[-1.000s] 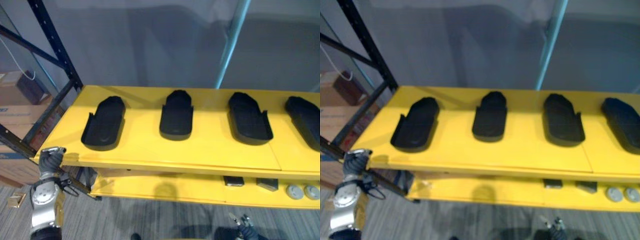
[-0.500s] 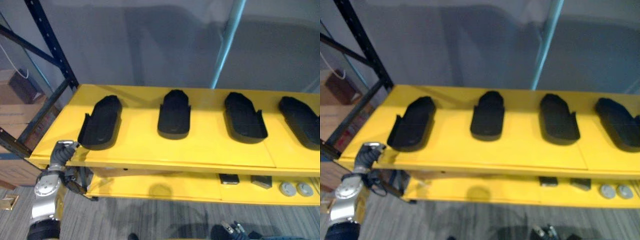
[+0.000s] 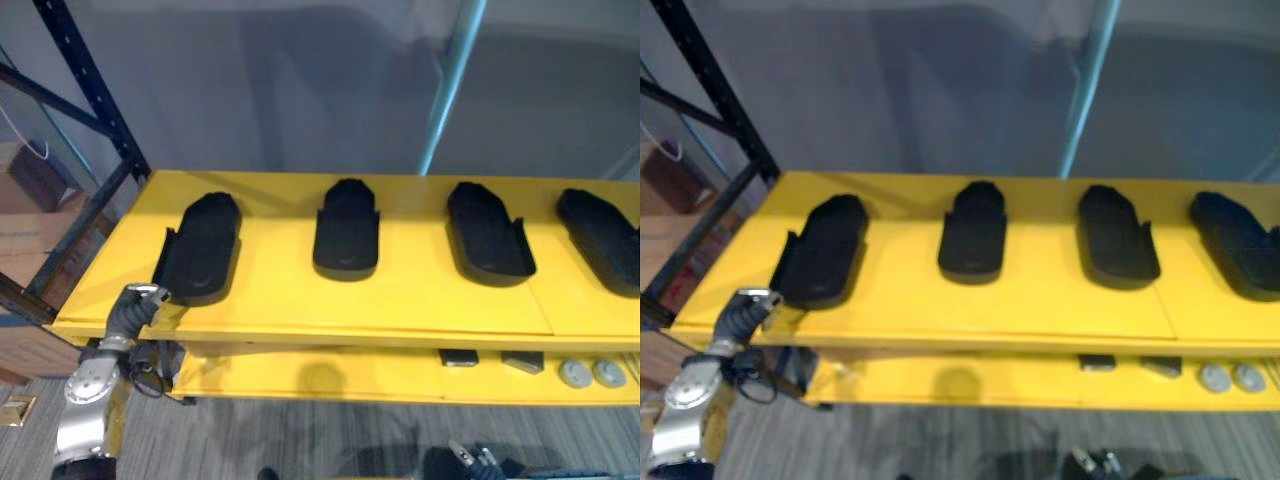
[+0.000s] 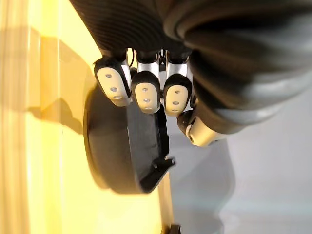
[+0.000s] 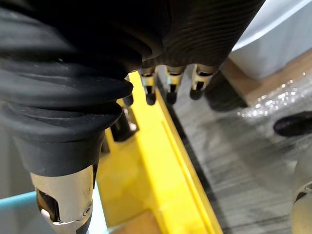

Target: Walk over and take plastic housings, then place them on the shelf

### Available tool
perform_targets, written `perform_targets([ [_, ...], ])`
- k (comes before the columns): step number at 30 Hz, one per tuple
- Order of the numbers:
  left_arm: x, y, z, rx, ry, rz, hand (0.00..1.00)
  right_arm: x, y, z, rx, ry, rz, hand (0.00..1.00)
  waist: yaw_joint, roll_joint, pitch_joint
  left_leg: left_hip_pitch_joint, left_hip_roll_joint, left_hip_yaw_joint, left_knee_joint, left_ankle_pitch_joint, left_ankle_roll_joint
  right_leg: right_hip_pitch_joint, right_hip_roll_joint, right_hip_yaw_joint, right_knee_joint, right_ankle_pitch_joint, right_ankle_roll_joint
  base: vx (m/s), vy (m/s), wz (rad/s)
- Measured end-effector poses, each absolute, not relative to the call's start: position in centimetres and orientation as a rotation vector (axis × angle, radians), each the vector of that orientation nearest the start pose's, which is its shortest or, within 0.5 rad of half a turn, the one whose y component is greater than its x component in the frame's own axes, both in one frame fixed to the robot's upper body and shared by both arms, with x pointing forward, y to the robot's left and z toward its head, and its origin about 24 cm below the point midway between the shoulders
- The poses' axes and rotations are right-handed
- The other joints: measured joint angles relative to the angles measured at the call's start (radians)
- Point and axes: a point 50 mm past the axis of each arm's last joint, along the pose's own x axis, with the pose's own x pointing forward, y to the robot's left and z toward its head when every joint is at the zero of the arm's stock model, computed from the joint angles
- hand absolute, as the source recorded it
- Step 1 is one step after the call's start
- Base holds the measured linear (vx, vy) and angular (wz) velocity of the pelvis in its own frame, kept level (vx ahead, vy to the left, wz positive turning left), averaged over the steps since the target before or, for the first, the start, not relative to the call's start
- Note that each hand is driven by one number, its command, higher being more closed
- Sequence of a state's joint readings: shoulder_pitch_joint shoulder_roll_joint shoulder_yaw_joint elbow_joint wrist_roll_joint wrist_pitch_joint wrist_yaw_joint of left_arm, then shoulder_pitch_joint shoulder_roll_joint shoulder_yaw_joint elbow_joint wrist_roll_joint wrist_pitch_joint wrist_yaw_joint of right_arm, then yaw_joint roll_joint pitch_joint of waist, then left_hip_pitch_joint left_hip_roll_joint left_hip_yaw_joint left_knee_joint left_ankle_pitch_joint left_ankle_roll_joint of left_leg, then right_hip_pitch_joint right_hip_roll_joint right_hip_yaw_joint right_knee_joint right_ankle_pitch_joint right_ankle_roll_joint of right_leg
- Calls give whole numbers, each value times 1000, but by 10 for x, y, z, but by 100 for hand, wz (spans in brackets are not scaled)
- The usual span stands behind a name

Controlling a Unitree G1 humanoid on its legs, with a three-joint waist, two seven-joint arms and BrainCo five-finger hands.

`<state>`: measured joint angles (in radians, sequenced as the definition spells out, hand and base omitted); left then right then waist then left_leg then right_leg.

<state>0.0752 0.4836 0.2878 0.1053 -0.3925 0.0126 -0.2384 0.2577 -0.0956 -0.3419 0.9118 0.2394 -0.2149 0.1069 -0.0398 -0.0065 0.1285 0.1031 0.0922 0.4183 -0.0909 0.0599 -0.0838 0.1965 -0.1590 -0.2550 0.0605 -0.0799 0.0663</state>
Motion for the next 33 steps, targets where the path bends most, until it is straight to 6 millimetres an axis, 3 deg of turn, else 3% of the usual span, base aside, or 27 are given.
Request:
perform_targets([
  [5, 227, 295, 53, 68, 103, 32, 100, 58, -245, -144, 245, 854, -490, 0, 1, 10, 7, -3, -1, -2, 0, 3, 1, 0, 0, -24, -3, -4, -4, -27, -2, 0],
  [10, 228, 294, 49, 62, 140, 31, 100, 58, -246, -144, 247, 852, -508, 0, 0, -5, 7, -13, -18, -5, 0, 10, 3, -3, -20, -49, -3, -48, 15, -10, -11, 2],
  [14, 229, 288, 45, 59, 165, 3, 100, 55, -250, -144, 254, 853, -550, 0, -1, -8, 8, -18, -17, -26, 0, 14, 1, 9, -16, -74, -9, -55, 7, 3, -28, 14],
  [22, 227, 295, 33, 52, 224, 69, 100, 62, -249, -143, 262, 847, -544, 0, 2, -23, 4, -16, -18, -26, 0, 10, -2, 13, -14, -73, -2, -66, -13, 41, -8, 4],
  [33, 234, 305, 31, 59, 236, 169, 100, 64, -249, -143, 263, 842, -540, 0, 0, -24, 3, -1, -6, -21, 0, 10, -3, 18, -5, -69, 12, -67, -14, -1, -6, -2],
])
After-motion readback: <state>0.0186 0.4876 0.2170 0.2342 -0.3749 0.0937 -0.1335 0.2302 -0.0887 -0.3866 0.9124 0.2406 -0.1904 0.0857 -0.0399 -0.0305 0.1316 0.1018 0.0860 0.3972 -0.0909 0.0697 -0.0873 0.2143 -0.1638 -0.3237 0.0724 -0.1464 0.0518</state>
